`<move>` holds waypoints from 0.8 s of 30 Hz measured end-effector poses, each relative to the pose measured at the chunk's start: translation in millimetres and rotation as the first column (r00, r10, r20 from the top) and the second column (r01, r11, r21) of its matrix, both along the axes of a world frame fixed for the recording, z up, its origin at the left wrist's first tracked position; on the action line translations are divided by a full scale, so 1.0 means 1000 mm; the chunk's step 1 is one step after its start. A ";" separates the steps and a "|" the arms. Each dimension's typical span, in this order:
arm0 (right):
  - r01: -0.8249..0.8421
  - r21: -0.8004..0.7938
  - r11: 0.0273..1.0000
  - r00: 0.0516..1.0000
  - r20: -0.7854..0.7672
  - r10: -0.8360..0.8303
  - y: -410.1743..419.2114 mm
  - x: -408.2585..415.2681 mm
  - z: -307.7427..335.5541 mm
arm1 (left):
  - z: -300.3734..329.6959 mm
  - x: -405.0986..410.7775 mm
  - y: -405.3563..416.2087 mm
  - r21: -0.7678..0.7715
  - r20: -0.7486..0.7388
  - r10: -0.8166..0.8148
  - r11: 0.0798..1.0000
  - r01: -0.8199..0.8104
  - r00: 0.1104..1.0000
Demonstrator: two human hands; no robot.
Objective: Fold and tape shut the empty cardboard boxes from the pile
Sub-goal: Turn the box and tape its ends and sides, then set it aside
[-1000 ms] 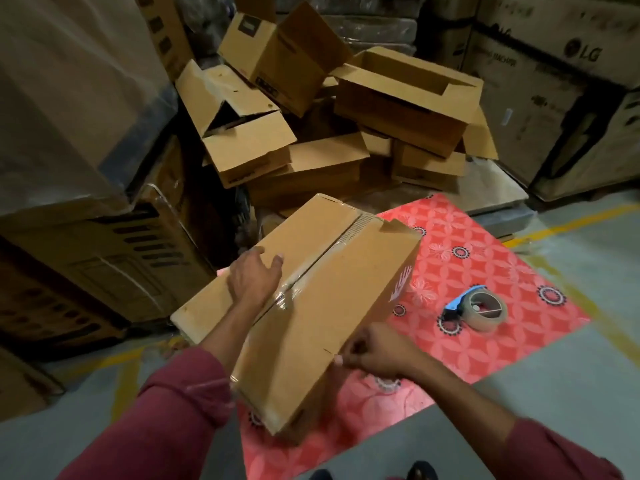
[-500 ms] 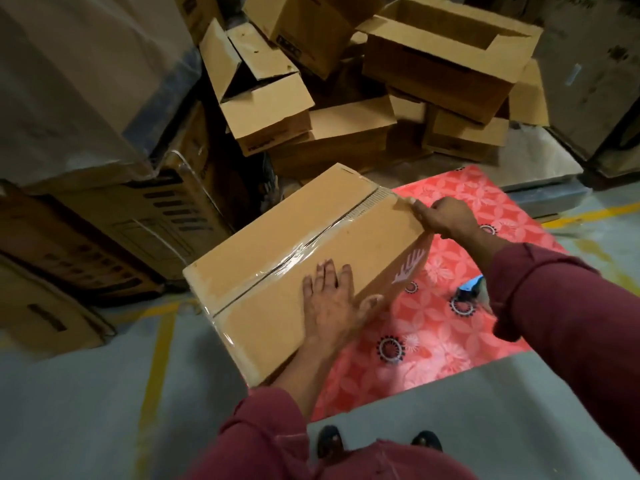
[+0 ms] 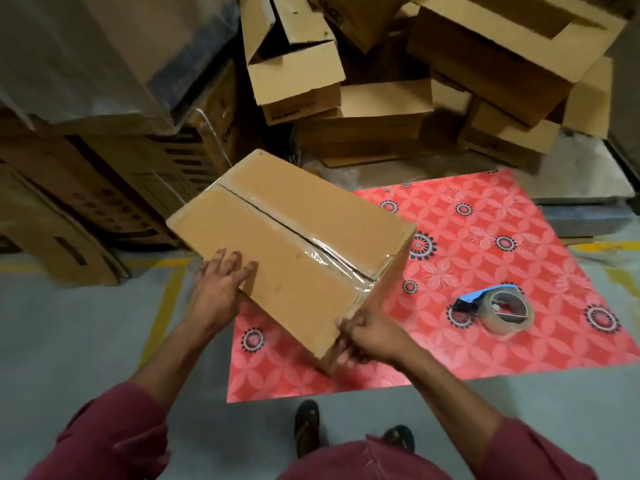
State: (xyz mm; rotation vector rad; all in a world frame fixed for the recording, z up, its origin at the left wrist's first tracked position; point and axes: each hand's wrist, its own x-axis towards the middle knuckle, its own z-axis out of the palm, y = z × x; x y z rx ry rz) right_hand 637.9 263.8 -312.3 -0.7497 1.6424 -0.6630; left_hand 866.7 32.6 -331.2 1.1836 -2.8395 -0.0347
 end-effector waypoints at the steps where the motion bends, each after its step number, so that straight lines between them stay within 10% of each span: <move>1: -0.049 -0.009 0.999 0.999 -0.001 0.049 0.001 0.015 0.001 | 0.000 -0.001 0.011 0.012 -0.064 0.121 0.993 -0.121 0.991; 3: -0.164 -0.038 0.986 0.986 -0.030 0.163 0.006 0.025 0.004 | 0.003 -0.011 0.043 0.218 -0.293 0.406 0.910 -0.352 0.866; 5: -0.240 -0.090 0.967 0.958 -0.185 0.221 0.012 0.012 0.007 | 0.006 -0.029 0.083 0.506 -0.487 0.670 0.739 -0.444 0.561; 9: -0.014 -0.324 0.946 0.790 -0.583 -0.188 0.006 -0.058 0.002 | -0.008 -0.060 0.161 0.831 -0.457 0.862 0.501 -0.241 0.218; 12: 0.134 -0.464 0.876 0.625 -0.647 -0.438 -0.020 -0.120 0.001 | -0.020 -0.073 0.189 0.850 -0.454 0.867 0.491 -0.192 0.207; 17: 0.185 -0.297 0.937 0.844 -0.441 -0.306 -0.030 -0.146 -0.013 | -0.022 -0.074 0.193 0.799 -0.458 0.831 0.541 -0.264 0.315; 24: 0.375 -0.376 0.847 0.810 -0.312 -0.497 0.024 -0.123 -0.033 | -0.029 -0.042 0.132 0.822 -0.463 0.751 0.563 -0.089 0.470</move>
